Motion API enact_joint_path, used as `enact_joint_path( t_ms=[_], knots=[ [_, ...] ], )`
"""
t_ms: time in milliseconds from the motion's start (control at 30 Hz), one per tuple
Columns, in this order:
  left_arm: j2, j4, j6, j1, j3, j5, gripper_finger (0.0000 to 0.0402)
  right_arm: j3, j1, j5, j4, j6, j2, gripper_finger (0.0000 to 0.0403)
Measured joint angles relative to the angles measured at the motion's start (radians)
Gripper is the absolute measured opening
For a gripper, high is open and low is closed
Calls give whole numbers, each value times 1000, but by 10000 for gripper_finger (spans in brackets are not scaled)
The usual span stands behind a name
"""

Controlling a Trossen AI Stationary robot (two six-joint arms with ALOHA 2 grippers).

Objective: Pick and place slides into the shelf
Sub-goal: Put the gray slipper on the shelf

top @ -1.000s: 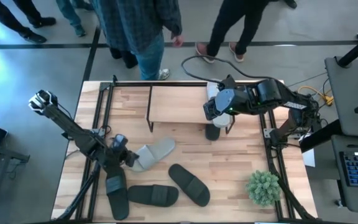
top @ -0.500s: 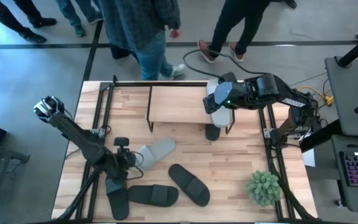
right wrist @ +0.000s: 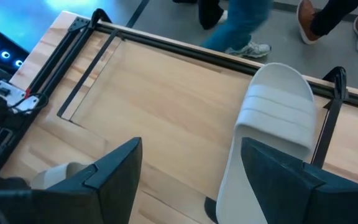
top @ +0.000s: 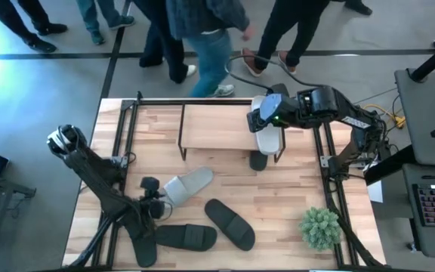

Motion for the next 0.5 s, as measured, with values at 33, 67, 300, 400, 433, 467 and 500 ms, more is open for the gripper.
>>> enact_joint_path(
  t_ms=[33,67,300,400,433,467,500],
  knots=[
    [17,1,-1,-2,0,-22,113,0,-2,0,0,0,0,265],
    [34,3,-1,-2,0,-40,113,0,-2,0,0,0,0,265],
    [147,37,-14,-2,3,-105,113,0,-2,-1,0,0,0,265],
    [177,39,-80,-1,3,-191,113,0,-2,-1,0,0,0,265],
    [188,40,-103,0,3,-209,113,0,-2,-2,0,0,0,265],
    [199,42,-122,0,1,-219,113,0,-2,-2,0,0,0,265],
    [213,42,-137,0,0,-224,113,0,-2,-3,0,0,0,265]
  ],
)
